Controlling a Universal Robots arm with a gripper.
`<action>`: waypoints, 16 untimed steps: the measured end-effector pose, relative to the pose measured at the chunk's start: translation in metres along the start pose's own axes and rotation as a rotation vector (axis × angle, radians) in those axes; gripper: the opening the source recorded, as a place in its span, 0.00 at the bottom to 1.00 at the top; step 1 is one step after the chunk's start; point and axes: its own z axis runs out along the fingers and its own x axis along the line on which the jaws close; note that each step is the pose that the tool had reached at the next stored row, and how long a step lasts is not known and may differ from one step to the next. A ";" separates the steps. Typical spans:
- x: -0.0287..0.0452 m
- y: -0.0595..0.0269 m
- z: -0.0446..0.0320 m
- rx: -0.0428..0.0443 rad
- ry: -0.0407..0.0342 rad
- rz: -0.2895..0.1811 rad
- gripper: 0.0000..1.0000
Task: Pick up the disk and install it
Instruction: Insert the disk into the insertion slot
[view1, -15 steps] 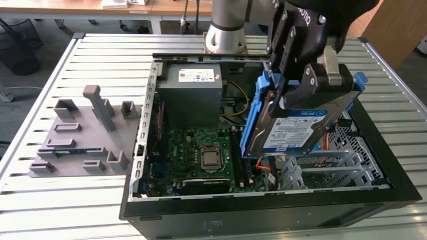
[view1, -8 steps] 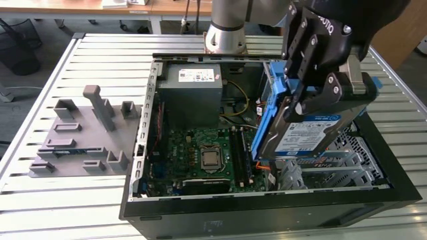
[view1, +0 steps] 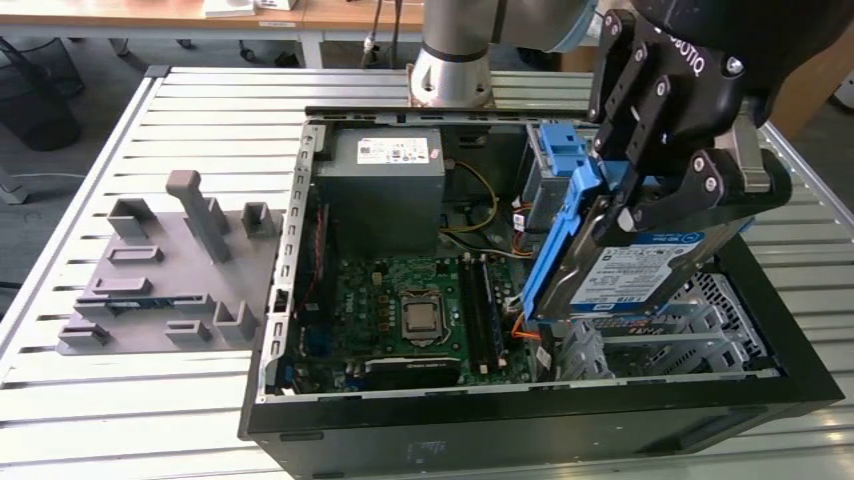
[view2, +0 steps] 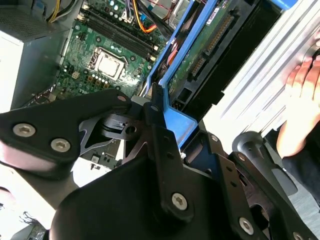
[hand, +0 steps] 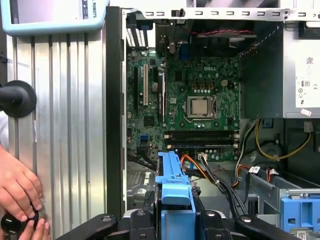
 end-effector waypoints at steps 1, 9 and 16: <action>0.0000 0.0000 0.0001 0.0000 0.0000 0.000 0.37; 0.0009 -0.0030 0.0028 0.0007 -0.0001 0.000 0.37; 0.0007 -0.0195 0.0050 0.0007 -0.0001 0.000 0.37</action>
